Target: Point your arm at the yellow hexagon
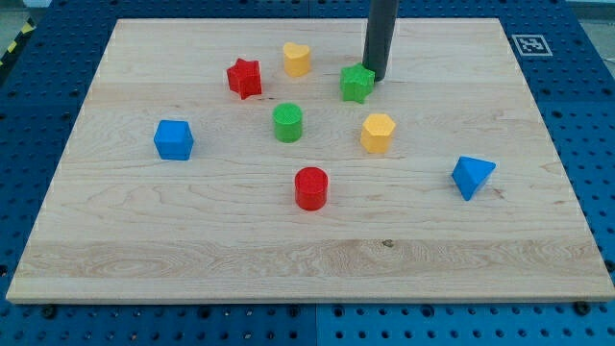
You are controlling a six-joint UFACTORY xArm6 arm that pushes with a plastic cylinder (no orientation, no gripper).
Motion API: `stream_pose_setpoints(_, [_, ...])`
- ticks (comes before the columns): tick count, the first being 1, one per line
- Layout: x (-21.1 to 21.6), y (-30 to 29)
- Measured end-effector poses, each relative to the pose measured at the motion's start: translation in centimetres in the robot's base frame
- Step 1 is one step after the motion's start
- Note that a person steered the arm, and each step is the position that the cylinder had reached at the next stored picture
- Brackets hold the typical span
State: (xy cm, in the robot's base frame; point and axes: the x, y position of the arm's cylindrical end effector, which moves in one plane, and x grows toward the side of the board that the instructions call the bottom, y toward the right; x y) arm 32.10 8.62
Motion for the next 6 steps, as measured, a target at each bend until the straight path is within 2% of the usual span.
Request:
stream_pose_setpoints(2, [1.0, 0.7])
stream_pose_setpoints(3, [1.8, 3.6])
stream_pose_setpoints(5, [8.6, 8.3])
stream_pose_setpoints(6, [11.2, 8.7])
